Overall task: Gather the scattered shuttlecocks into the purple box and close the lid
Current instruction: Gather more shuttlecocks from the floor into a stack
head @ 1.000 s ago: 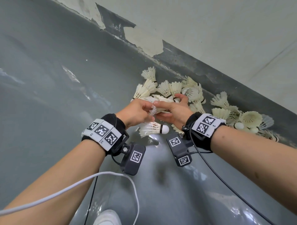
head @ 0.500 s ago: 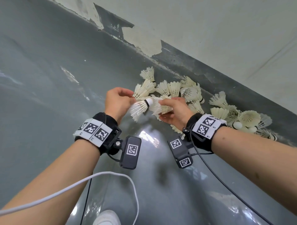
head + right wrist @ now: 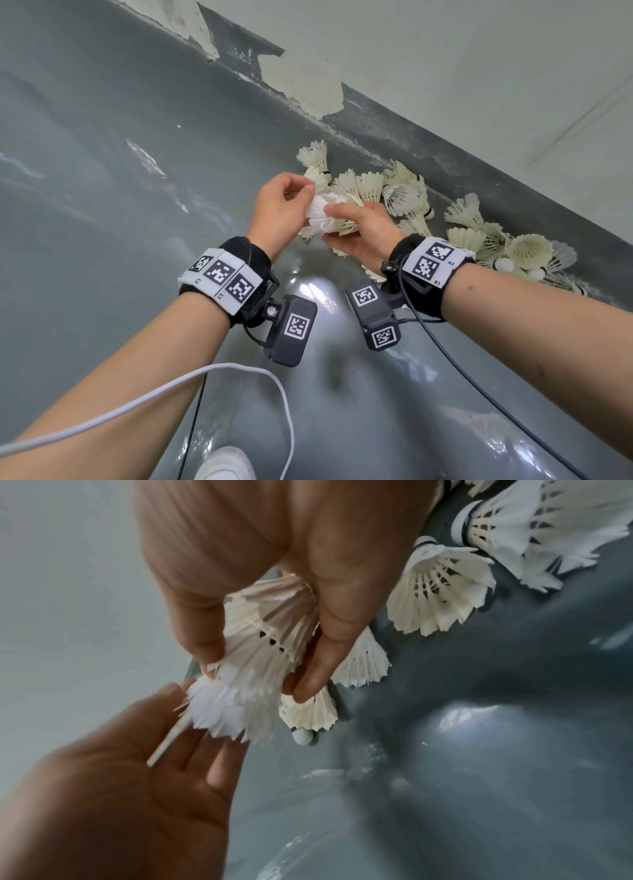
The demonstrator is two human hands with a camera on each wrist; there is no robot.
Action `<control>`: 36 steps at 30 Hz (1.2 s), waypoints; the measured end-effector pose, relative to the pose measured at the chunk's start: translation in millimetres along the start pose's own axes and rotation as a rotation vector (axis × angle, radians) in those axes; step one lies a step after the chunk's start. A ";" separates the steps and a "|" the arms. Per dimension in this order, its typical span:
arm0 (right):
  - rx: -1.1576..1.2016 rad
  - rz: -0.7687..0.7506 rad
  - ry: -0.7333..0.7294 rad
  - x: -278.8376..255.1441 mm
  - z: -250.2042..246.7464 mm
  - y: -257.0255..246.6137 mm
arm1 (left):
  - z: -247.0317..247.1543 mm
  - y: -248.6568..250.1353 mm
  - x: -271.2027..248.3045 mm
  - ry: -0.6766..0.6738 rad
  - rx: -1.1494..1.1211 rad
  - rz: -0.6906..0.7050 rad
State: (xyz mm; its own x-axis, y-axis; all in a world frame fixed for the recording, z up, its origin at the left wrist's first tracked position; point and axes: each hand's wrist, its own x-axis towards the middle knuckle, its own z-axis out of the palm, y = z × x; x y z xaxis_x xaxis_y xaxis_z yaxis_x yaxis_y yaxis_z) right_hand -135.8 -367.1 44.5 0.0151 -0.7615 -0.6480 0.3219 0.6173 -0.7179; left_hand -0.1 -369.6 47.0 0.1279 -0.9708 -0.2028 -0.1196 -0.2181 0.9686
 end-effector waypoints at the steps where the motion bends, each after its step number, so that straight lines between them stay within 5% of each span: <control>1: 0.034 0.005 -0.001 -0.1 -1.2 -2.2 | -1.0 0.0 -1.0 0.024 -0.010 0.023; 4: 0.109 -0.003 -0.010 -4.5 -4.6 -13.1 | -4.2 -1.9 -4.1 0.061 -0.053 0.022; 7: 0.106 0.076 -0.090 -12.7 -2.3 -20.1 | -3.5 -3.5 -12.6 -0.111 -0.121 -0.053; 9: -0.057 0.133 -0.183 -16.2 1.7 -19.1 | 0.5 -3.4 -18.0 -0.213 -0.153 -0.066; 12: -0.308 0.150 -0.318 -17.8 5.3 -12.7 | 0.8 -0.8 -16.7 -0.195 -0.255 -0.115; 16: -0.329 0.253 -0.437 -13.2 2.0 -6.9 | -1.7 -1.4 -14.8 -0.205 -0.415 -0.224; 20: -0.365 0.298 -0.500 -8.9 4.2 -2.3 | 3.5 -3.8 -18.2 -0.179 -0.408 -0.314; 25: -0.427 0.368 -0.473 -8.7 3.5 1.6 | -1.5 -4.8 -16.2 -0.348 -0.357 -0.393; 28: -0.810 0.163 -0.180 -13.6 4.4 4.8 | -1.9 -7.5 -13.2 -0.313 -0.317 -0.394; 31: -1.400 -0.367 0.119 -12.4 -4.8 4.6 | -4.4 -13.3 -10.6 -0.242 -0.284 -0.417; 33: -1.608 -0.566 0.147 -9.3 -16.3 1.7 | -6.9 -19.5 -9.9 -0.216 -0.268 -0.445; 36: -1.714 -0.614 0.060 -0.5 -30.8 4.3 | -12.4 -28.5 -8.8 -0.200 -0.245 -0.486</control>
State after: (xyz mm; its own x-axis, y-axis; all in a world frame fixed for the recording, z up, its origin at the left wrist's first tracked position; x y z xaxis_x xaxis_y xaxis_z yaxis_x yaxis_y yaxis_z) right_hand -163.6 -358.0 33.9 0.2399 -0.9498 -0.2007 -0.9511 -0.1884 -0.2449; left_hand 14.4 -353.6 23.0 -0.0804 -0.7701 -0.6328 0.1410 -0.6373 0.7577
